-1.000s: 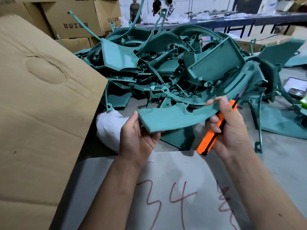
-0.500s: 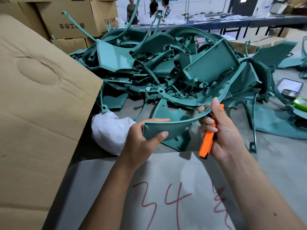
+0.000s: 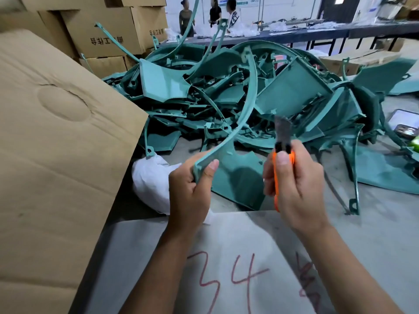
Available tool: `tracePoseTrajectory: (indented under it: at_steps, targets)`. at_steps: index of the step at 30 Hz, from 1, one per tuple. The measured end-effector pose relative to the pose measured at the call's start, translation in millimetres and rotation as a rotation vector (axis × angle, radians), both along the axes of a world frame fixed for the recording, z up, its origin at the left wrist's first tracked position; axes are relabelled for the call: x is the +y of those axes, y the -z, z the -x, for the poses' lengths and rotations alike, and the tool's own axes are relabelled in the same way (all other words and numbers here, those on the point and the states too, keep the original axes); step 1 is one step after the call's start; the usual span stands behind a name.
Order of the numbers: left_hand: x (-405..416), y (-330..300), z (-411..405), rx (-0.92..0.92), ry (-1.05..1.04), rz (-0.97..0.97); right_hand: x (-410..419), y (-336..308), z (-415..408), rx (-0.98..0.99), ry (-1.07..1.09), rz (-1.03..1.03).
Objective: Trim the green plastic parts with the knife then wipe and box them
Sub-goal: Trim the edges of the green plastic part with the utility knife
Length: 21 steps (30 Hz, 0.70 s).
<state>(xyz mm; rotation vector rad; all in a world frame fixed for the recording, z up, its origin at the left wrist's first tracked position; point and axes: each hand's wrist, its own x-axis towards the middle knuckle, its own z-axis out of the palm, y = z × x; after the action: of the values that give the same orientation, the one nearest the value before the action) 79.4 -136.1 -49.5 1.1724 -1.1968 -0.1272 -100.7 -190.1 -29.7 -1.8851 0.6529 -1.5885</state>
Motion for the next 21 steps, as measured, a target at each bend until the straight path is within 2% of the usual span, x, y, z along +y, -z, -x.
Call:
tracePoseTrajectory:
  at_steps: [3, 9, 16, 18, 21]
  targets:
    - [0, -4, -6, -0.186, -0.127, 0.109, 10, 4, -11, 0.148, -0.019, 0.166]
    - [-3, 2, -9, -0.309, -0.112, 0.075, 12, 14, -20, 0.35, -0.104, 0.174]
    - [1, 4, 4, -0.224, -0.017, 0.001, 13, 12, -19, 0.401, -0.161, 0.193]
    - [3, 3, 8, -0.207, 0.0, 0.01, 12, 12, -18, 0.394, -0.113, 0.193]
    - [2, 2, 9, -0.064, 0.117, -0.01, 7, 8, -13, 0.326, 0.063, 0.214]
